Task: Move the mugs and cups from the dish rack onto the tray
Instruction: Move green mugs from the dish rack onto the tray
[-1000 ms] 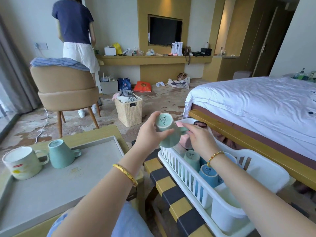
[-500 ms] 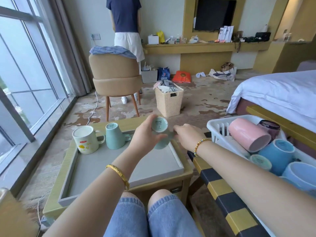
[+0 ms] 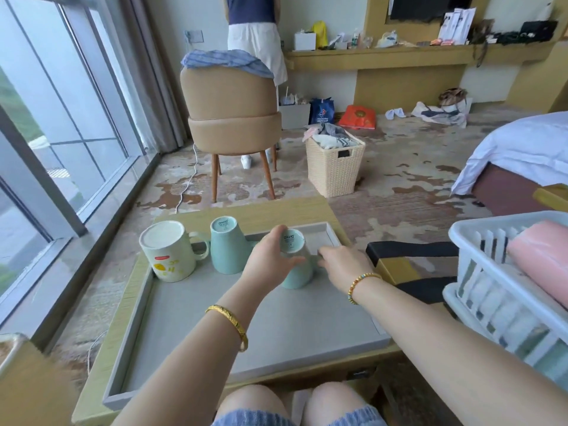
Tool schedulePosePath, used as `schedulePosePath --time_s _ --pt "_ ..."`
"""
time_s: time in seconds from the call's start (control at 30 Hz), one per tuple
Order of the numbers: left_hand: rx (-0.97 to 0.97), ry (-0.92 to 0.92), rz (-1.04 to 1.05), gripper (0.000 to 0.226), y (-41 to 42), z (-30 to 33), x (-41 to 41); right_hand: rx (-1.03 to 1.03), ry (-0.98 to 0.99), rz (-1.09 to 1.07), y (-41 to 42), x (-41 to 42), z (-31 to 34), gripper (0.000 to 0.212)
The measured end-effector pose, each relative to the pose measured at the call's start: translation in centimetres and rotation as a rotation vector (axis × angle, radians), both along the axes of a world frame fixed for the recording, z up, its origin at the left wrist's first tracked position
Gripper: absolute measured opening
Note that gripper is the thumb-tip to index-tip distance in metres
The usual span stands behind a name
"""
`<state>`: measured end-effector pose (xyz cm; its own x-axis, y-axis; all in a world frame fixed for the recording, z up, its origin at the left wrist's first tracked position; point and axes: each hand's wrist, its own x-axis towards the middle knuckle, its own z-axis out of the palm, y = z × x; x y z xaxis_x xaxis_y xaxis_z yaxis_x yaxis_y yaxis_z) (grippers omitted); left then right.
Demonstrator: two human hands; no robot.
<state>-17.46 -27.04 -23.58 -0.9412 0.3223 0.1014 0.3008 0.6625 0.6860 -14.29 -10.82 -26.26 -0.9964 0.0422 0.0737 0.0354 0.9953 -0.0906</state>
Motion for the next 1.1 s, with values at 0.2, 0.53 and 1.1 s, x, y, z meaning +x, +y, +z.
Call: schedulePosePath --time_s 0.2,0.53,1.1 --pt "-0.061 -0.008 0.03 0.073 0.1 -0.5 -2.8 -0.058 0.032 -0.012 -0.6 -2.1 -0.9 0.01" --pt "-0.041 0.016 0.072 0.066 1.4 -0.7 -4.9 -0.252 0.089 -0.17 -1.1 -4.4 -2.6 0.016" --pt "0.015 0.047 0.135 0.066 2.3 -1.3 -6.5 -0.65 0.081 -0.18 -3.4 -4.8 -4.2 0.059"
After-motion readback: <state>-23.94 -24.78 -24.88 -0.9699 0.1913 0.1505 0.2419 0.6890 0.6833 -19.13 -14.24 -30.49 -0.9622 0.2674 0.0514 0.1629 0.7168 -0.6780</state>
